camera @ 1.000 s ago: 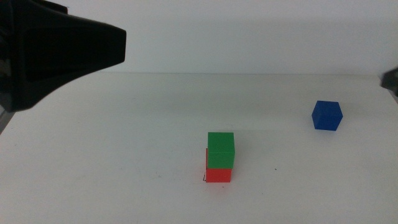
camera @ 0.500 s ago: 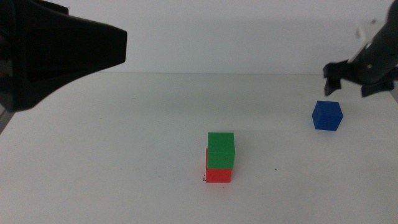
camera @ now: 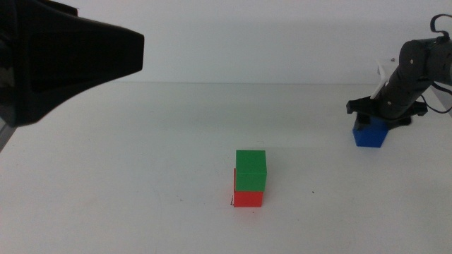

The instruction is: Stack red cubes first, then green, then blue cubes in a specific spot.

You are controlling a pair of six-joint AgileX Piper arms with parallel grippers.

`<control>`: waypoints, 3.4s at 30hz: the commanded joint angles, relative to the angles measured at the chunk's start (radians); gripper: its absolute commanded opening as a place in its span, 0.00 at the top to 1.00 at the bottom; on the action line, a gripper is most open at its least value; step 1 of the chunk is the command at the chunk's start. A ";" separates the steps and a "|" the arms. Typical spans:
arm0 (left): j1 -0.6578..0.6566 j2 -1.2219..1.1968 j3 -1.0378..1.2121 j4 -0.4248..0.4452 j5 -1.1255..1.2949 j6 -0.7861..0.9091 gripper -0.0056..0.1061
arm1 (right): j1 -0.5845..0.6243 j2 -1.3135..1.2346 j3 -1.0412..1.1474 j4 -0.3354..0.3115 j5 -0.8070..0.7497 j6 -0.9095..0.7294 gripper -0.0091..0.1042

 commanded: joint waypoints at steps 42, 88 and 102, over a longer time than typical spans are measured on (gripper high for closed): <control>0.003 -0.002 -0.001 -0.001 -0.011 -0.005 0.11 | 0.784 -0.223 -0.039 -0.342 0.305 0.782 0.85; 0.003 -0.002 -0.001 -0.001 -0.011 -0.005 0.11 | 0.070 -1.373 0.821 0.128 -0.166 -0.071 0.10; 0.152 -0.177 0.387 0.060 -0.508 -0.005 0.11 | 0.070 -1.418 0.847 0.152 -0.163 -0.062 0.10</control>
